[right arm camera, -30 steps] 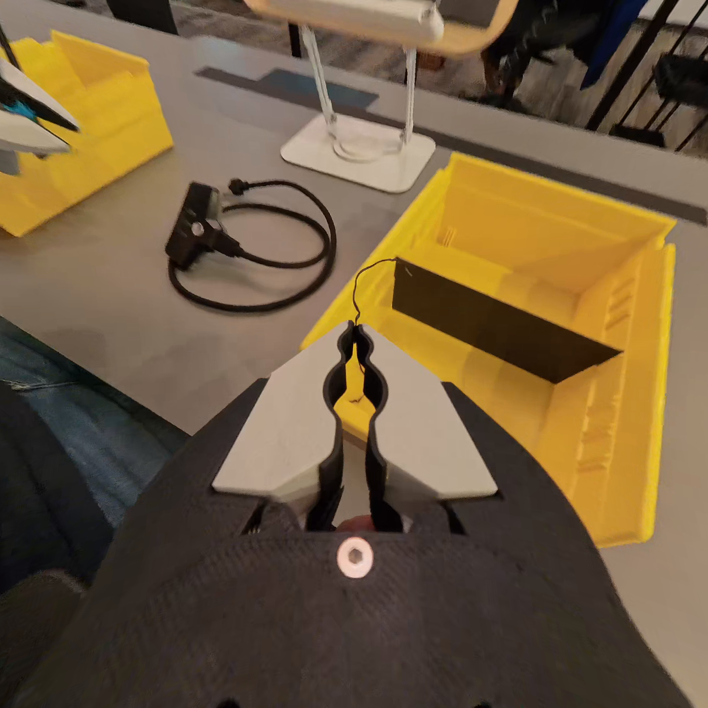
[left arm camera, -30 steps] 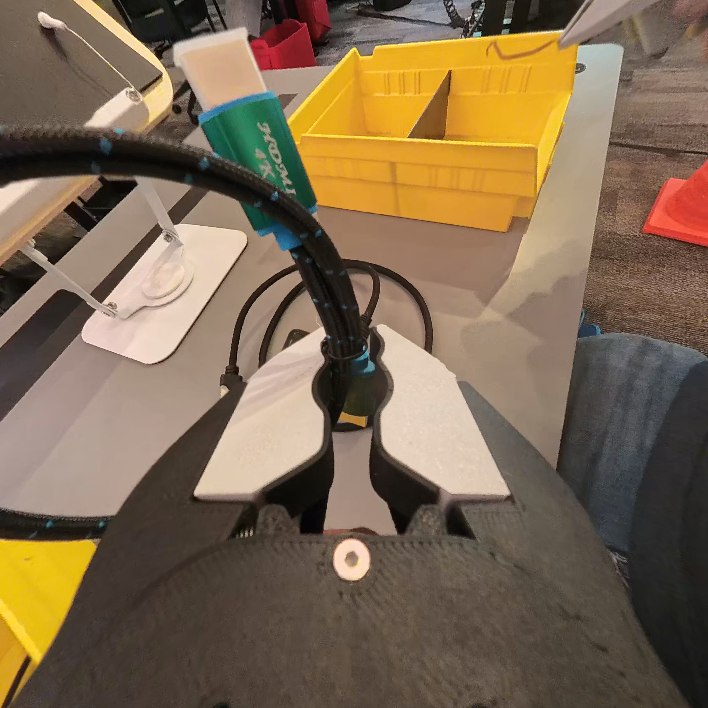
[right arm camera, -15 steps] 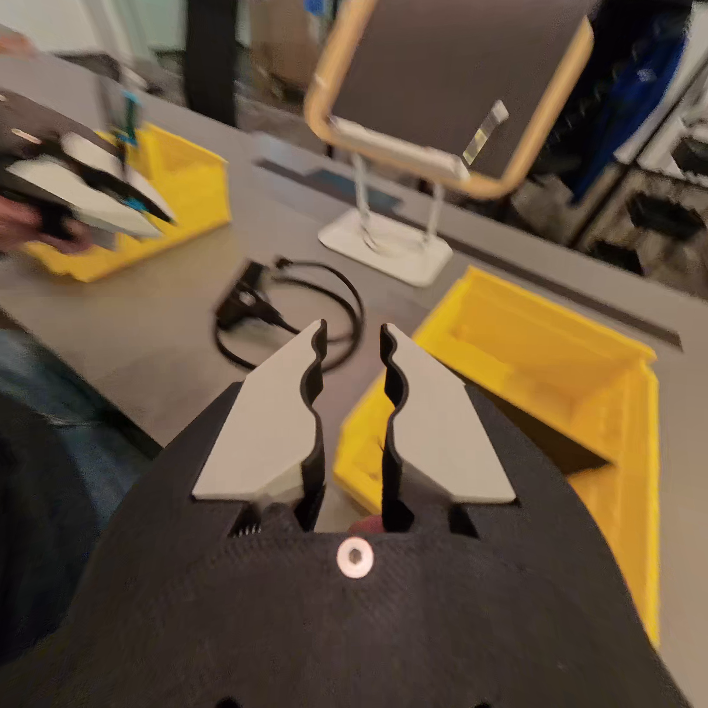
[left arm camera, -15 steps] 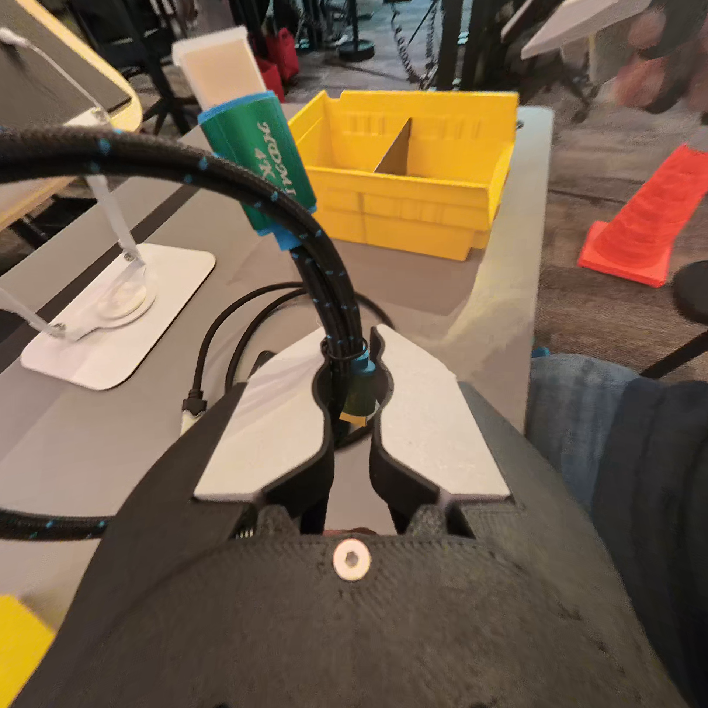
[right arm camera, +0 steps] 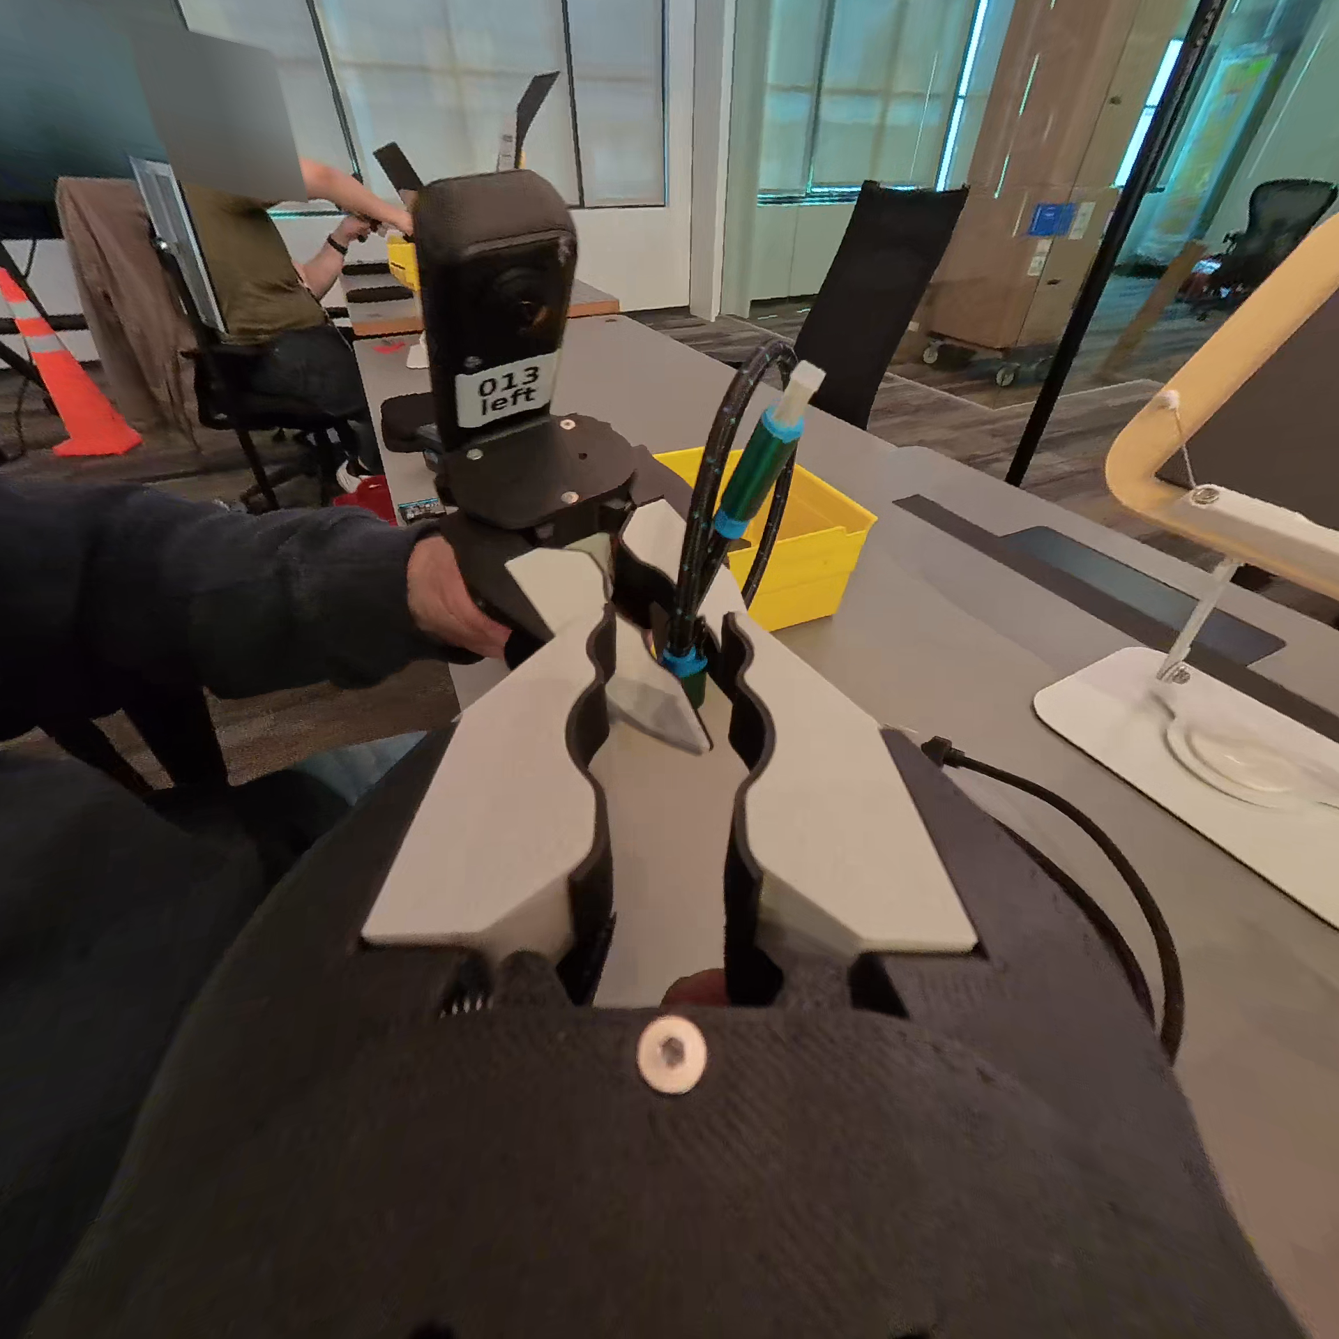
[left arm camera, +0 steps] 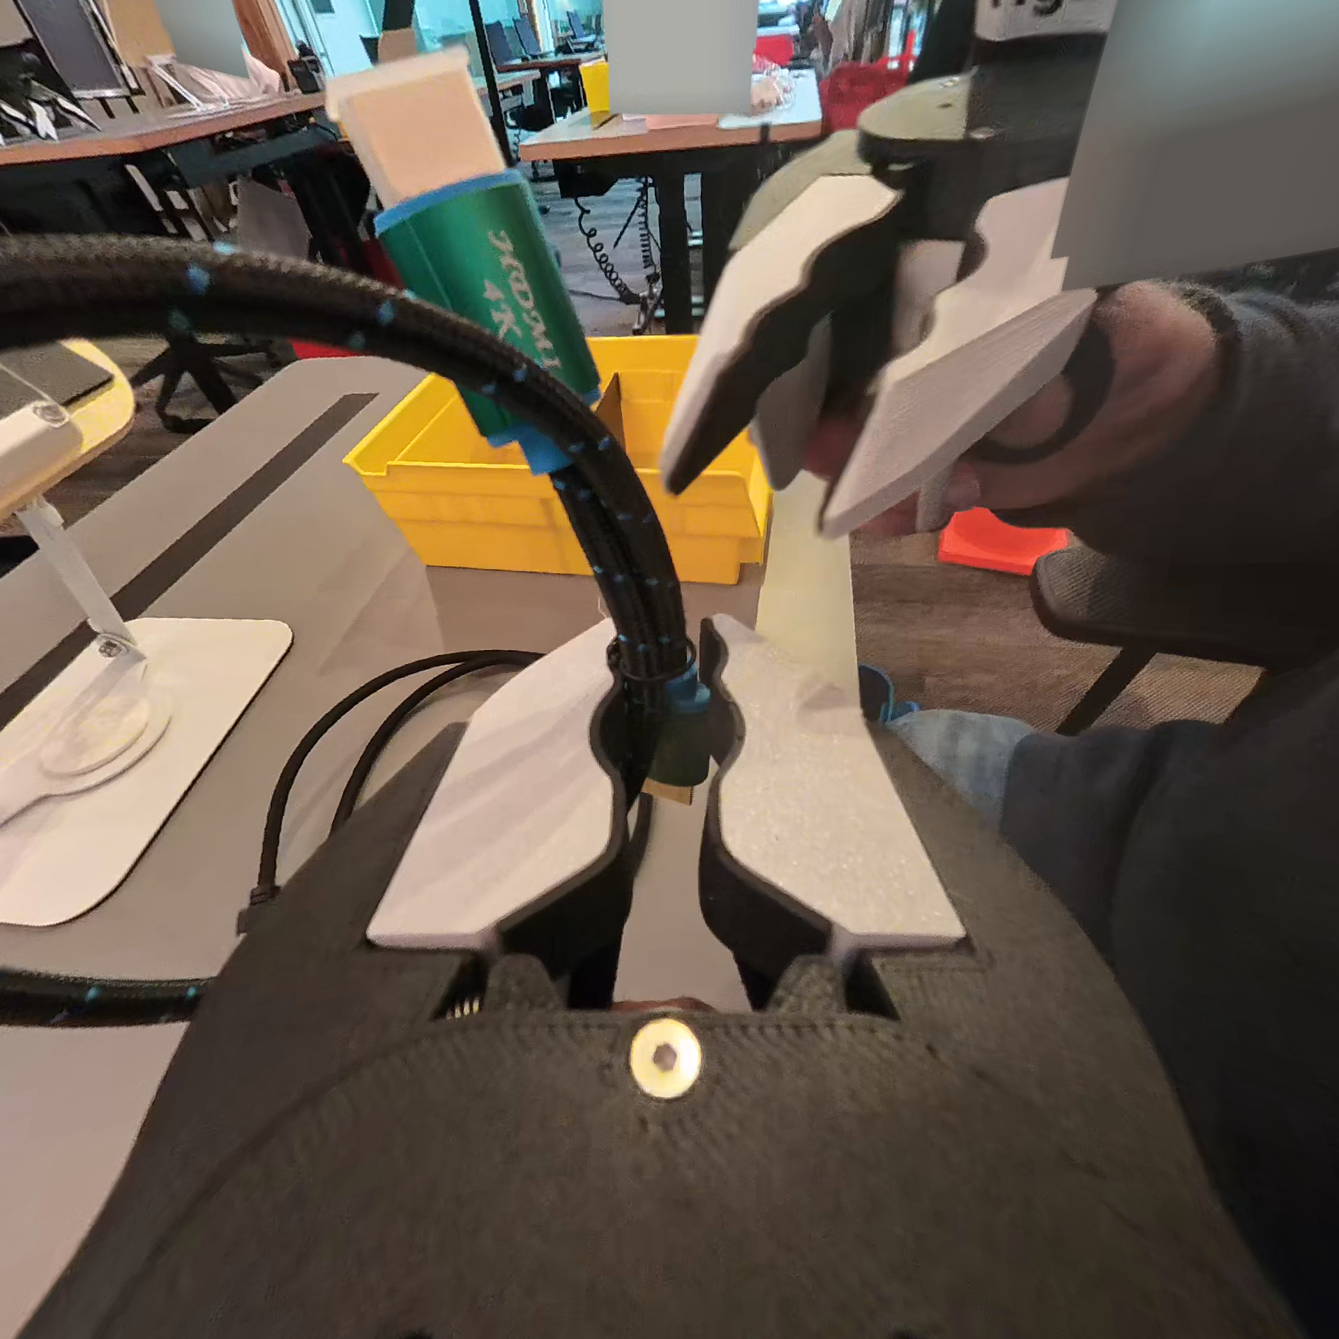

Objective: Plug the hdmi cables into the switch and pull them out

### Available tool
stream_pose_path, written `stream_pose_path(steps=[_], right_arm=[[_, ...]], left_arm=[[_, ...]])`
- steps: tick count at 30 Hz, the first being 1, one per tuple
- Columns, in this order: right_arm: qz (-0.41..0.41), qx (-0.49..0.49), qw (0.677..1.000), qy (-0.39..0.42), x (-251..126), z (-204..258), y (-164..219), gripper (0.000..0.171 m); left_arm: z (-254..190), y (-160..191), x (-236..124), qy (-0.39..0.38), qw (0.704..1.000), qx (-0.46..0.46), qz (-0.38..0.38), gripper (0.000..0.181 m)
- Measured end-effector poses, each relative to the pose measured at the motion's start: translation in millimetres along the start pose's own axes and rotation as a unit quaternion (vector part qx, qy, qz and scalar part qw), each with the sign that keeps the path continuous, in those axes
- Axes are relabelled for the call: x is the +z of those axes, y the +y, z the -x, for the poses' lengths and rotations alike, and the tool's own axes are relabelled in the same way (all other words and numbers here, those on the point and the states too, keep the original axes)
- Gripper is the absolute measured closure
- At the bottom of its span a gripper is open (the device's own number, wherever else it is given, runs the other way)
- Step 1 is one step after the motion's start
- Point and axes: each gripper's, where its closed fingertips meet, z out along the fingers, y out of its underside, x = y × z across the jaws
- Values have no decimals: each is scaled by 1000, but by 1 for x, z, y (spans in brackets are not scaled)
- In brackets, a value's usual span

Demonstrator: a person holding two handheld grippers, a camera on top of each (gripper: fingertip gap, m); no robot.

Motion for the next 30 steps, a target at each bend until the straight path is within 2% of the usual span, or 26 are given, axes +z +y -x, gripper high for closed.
stream_pose_path(steps=[3, 5, 10, 14, 18, 19, 20, 21, 25, 26, 30], right_arm=[[9, 10, 1000, -7, 13, -2, 6, 149], [8, 19, 1000, -24, 18, 0, 9, 161], [-19, 53, 998, -12, 15, -9, 3, 163], [-75, 134, 988, 26, 2, -33, -6, 163], [-108, 166, 979, 39, -2, -35, -10, 163], [-113, 171, 978, 40, -1, -33, -11, 163], [-116, 176, 977, 41, 1, -31, -11, 163], [-118, 176, 976, 44, 2, -29, -11, 163], [-124, 162, 979, 25, 2, -23, -17, 162], [-131, 157, 979, 13, 1, -20, -21, 157], [-136, 126, 983, -3, -11, -20, -31, 135]], left_arm=[[-5, 5, 5, -10, 999, 44, 31, 164], [-9, 8, 9, -18, 996, 66, 49, 164], [3, 5, 9, -67, 993, 82, 53, 160], [19, 0, 4, -141, 982, 113, 63, 138], [26, 1, 9, -205, 964, 146, 87, 124], [28, 2, 10, -224, 957, 155, 94, 129], [29, 3, 10, -238, 951, 167, 102, 148], [29, 5, 11, -243, 948, 176, 107, 153], [24, 4, 10, -235, 948, 187, 102, 164], [24, 0, 8, -231, 951, 181, 93, 165], [7, -14, 2, -117, 985, 122, 27, 168]])
